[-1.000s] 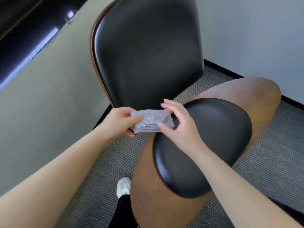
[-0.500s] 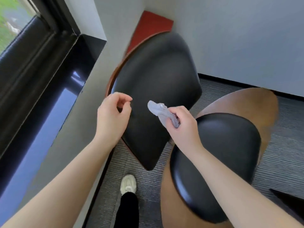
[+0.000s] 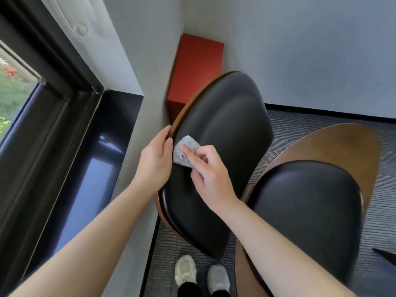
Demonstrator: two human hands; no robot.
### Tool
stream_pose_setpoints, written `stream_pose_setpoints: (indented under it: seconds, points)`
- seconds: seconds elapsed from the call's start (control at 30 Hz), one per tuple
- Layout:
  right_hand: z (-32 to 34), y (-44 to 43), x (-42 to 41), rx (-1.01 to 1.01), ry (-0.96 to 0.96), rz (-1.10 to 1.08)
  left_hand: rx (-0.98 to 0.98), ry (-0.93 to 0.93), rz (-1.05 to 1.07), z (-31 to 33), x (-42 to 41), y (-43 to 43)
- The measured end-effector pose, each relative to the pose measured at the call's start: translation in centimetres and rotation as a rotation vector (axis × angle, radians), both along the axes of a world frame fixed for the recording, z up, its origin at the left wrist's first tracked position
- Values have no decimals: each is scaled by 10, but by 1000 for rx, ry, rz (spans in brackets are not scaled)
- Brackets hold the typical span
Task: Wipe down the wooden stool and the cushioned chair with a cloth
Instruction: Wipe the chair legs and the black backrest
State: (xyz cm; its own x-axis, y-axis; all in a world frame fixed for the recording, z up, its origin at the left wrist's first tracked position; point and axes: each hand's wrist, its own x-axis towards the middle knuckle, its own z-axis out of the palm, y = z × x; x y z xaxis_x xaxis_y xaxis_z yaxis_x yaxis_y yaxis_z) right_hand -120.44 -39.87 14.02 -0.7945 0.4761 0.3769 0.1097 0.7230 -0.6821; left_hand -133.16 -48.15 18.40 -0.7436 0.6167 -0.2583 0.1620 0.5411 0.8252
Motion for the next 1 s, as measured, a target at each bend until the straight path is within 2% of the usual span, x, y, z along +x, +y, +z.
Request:
stream_pose_setpoints:
  seconds: [0.33,0.53,0.73,0.83,0.93,1.0]
  points:
    - [9,96,-45,65,16,13,-56,111,-153,21,-44,88]
    - [7,154,-65,73,15,-131,-124,110,-230,18,-50,124]
    - [0,185,-72,119,25,-229,-193,189,-169,7,-42,123]
    - [-3,209,-69,9,-43,-427,-214,219,-181,6,-41,122]
    - [-23,241,-50,-275,-253,-678,-235,246,-190,5,-42,120]
    - [-43,255,-27,-419,-393,-745,-248,270,-191,8,-40,121]
